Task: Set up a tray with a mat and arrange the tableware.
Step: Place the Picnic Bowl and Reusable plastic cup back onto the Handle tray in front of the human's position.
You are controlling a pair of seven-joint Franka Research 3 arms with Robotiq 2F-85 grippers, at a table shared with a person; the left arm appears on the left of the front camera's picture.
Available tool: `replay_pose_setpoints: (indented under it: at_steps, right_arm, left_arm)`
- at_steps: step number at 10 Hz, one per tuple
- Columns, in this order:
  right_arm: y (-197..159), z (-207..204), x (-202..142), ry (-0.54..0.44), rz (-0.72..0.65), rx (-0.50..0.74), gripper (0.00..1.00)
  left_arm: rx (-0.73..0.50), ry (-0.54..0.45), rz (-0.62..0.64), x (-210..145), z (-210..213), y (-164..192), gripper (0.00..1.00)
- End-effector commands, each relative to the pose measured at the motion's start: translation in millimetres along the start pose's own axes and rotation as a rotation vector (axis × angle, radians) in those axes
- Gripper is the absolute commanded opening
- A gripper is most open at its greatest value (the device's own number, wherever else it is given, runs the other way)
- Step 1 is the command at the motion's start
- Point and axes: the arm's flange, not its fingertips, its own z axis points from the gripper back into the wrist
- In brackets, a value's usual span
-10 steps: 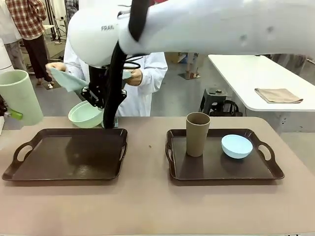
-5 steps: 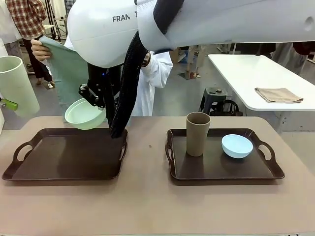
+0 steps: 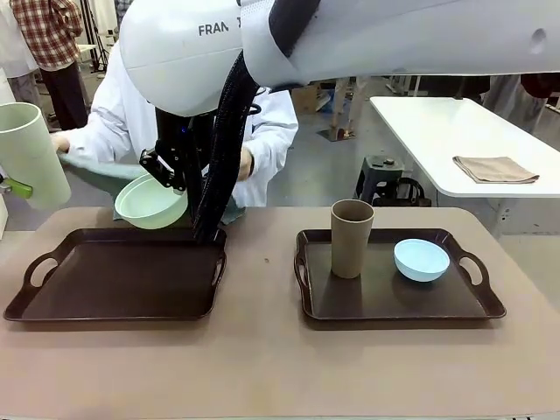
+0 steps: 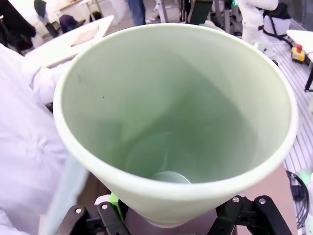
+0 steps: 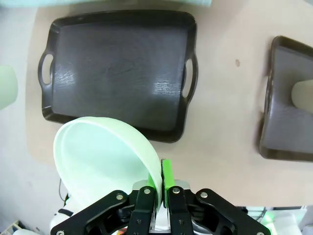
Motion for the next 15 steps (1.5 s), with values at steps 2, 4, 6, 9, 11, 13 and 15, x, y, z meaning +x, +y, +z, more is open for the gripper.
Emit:
replay_pose_setpoints:
  at_steps: [2,4,6,9,11,13,15]
  right_arm:
    - [2.1,0.6,0.9,-0.001,0.002,-0.012,0.0]
    - [2.1,0.6,0.9,-0.001,0.002,-0.012,0.0]
    - [2.1,0.6,0.9,-0.001,0.002,-0.012,0.0]
    - [2.1,0.6,0.9,-0.001,0.002,-0.012,0.0]
    - [2.1,0.6,0.9,-0.001,0.002,-0.012,0.0]
    - [2.1,0.6,0.9,-0.001,0.002,-0.012,0.0]
    - [2.1,0.6,0.9,-0.001,0.002,-0.012,0.0]
  left_arm:
    - [-0.004,0.002,-0.016,1.1,2.3,2.0,0.0]
    - [-0.004,0.002,-0.016,1.1,2.3,2.0,0.0]
    - [-0.004,0.002,-0.016,1.1,2.3,2.0,0.0]
    - [-0.004,0.002,-0.016,1.1,2.3,2.0,0.0]
    - [-0.004,0.002,-0.016,1.1,2.3,2.0,0.0]
    - [-0.004,0.002,-0.016,1.1,2.3,2.0,0.0]
    - [-0.004,0.002,-0.016,1.1,2.3,2.0,0.0]
